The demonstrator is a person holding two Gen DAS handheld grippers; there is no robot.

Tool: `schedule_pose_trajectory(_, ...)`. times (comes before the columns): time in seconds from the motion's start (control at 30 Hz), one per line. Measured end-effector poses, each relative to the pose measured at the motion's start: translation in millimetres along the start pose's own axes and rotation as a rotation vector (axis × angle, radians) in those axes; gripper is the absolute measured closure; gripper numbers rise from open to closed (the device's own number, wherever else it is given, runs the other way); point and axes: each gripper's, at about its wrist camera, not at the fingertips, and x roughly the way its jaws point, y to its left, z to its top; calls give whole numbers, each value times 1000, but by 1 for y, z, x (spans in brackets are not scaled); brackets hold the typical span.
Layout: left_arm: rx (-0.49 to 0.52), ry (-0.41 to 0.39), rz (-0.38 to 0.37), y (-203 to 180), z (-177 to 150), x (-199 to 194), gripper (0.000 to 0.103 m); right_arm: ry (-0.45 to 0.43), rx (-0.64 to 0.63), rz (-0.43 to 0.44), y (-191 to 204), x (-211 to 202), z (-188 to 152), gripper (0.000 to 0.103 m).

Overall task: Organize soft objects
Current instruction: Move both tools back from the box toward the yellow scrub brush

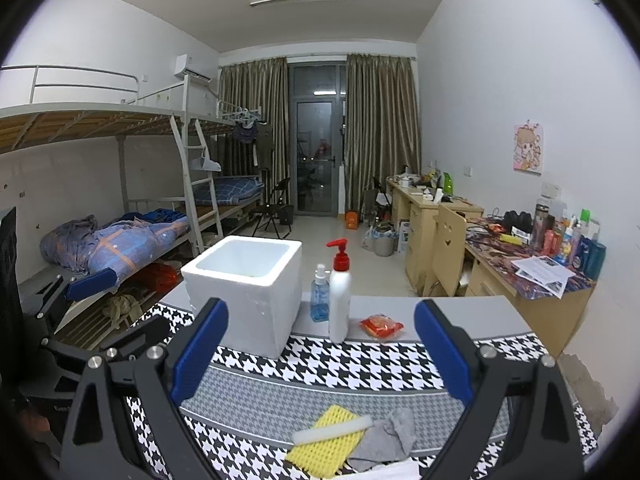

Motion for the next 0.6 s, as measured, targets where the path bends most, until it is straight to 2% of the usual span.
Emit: schedule_pose_trajectory(0.6, -11, 19, -52, -20, -22, 1, 1, 10, 37, -36, -18, -10, -35, 7)
